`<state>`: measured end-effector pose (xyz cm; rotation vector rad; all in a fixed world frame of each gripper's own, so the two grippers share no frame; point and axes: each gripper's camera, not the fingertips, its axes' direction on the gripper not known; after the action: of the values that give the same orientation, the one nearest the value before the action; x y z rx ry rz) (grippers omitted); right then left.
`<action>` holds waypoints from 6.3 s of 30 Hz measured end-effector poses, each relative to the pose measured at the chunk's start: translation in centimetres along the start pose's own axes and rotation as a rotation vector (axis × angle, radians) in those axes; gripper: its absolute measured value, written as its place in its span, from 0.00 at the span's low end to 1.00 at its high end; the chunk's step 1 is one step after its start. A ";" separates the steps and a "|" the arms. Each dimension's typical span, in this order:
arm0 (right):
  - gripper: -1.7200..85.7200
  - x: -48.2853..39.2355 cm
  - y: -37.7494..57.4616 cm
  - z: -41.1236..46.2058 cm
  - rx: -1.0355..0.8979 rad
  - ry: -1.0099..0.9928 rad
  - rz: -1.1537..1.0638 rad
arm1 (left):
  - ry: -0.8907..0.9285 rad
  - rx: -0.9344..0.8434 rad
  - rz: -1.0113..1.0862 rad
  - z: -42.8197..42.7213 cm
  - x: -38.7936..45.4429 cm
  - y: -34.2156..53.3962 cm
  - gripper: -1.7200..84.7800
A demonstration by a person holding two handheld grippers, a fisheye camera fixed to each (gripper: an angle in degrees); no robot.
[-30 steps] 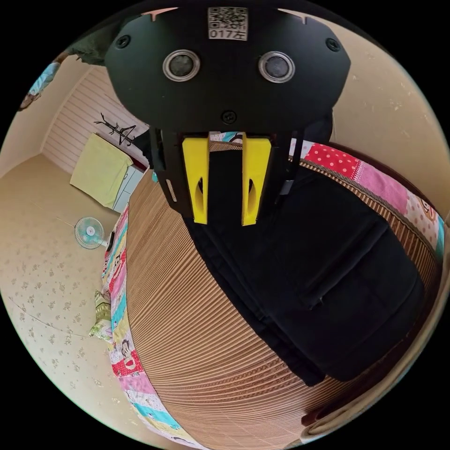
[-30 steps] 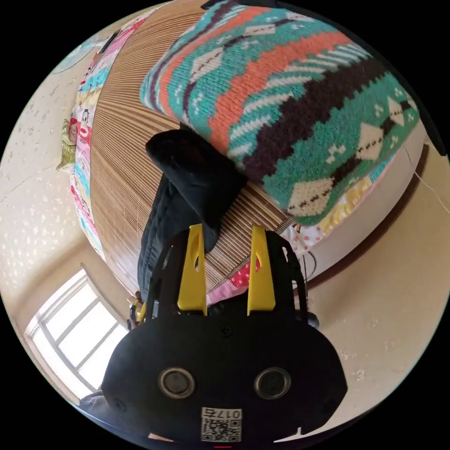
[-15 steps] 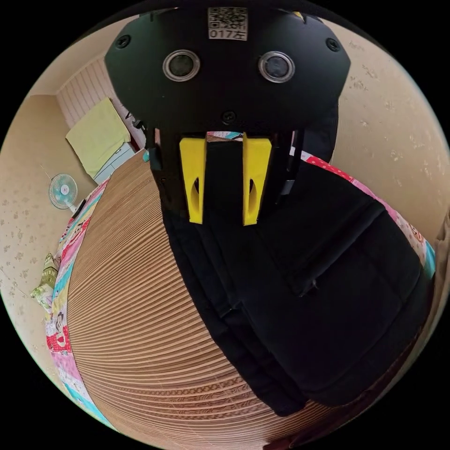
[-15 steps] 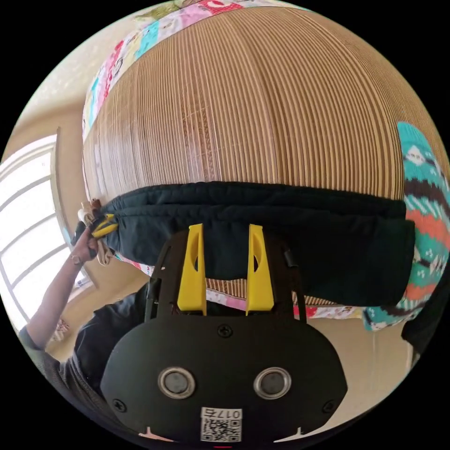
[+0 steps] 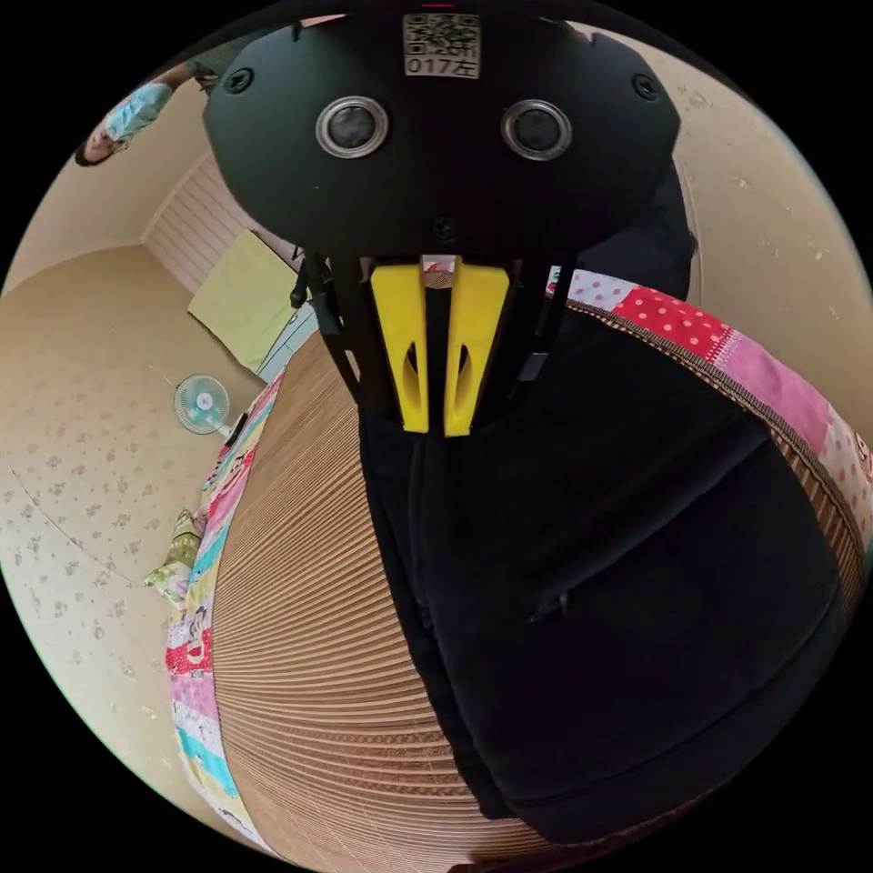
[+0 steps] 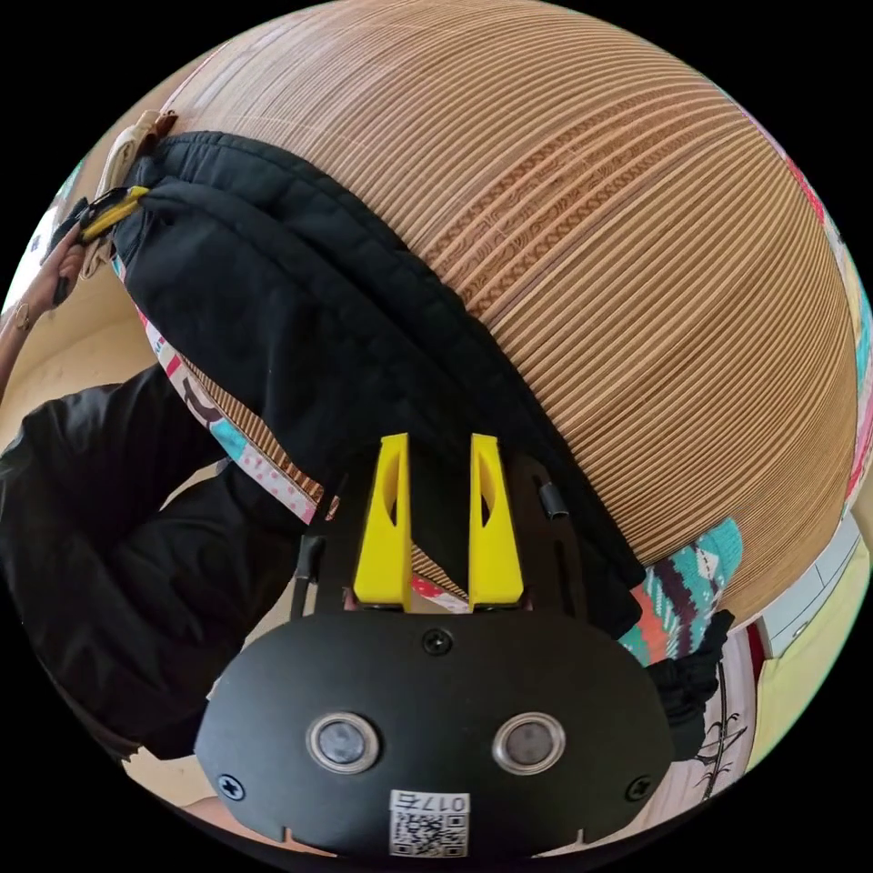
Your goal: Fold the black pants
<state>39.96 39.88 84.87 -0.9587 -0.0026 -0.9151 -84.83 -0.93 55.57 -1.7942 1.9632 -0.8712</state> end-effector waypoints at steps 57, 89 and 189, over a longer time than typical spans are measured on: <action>0.05 12.3 30.2 13.4 0.657 -0.778 1.520 | 0.134 0.496 -0.195 3.6 -6.2 -7.0 0.24; 0.03 -5.0 -5.1 7.3 0.127 -1.526 0.151 | -0.254 -0.111 1.166 8.9 6.5 8.2 0.11; 0.28 3.6 12.3 -2.0 0.776 -1.645 -0.312 | 0.242 -0.400 0.454 7.9 2.1 -6.5 0.12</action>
<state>49.77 39.04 76.41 -0.7196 -1.7937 -0.1080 -75.22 -4.77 54.05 -1.3661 2.7124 -0.5935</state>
